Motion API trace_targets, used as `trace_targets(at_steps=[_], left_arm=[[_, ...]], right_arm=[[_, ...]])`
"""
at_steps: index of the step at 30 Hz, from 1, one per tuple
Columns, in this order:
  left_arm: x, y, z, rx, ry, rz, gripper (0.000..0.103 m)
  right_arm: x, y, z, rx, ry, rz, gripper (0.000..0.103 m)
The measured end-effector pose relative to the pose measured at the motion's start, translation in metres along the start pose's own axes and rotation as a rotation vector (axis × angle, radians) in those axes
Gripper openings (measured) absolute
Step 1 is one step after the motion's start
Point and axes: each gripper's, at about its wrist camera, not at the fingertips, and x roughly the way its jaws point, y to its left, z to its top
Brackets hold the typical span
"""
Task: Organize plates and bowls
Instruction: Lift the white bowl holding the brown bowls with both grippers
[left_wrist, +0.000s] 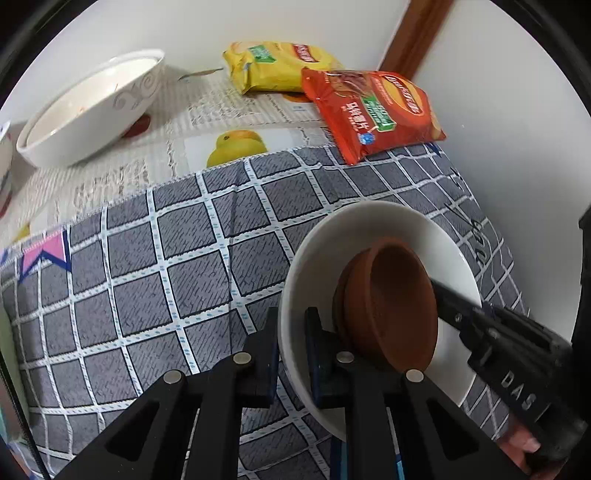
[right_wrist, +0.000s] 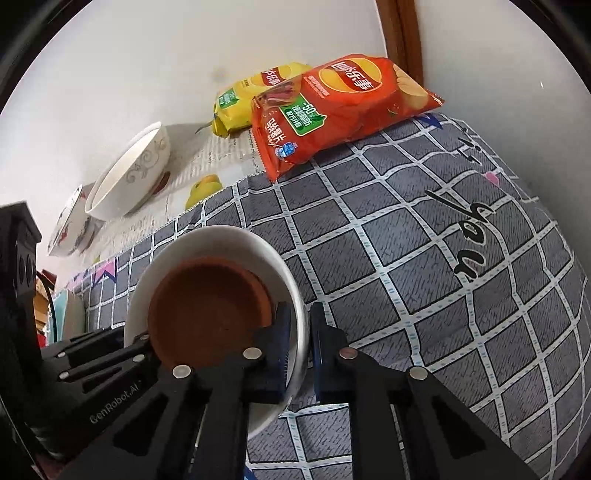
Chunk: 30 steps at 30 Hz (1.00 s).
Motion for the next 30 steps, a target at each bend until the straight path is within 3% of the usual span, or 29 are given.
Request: trace_targets(at_steps=[12, 30], left_arm=[[-0.017, 0.013, -0.008, -0.025, 0.005, -0.010, 0.012], [-0.065, 0.054, -0.017, -0.076, -0.052, 0.014, 0.012]], right_arm=[[-0.009, 0.012, -0.006, 0.040, 0.016, 0.003, 0.010], [-0.028, 0.071, -0.009, -0.023, -0.023, 0.039, 0.010]])
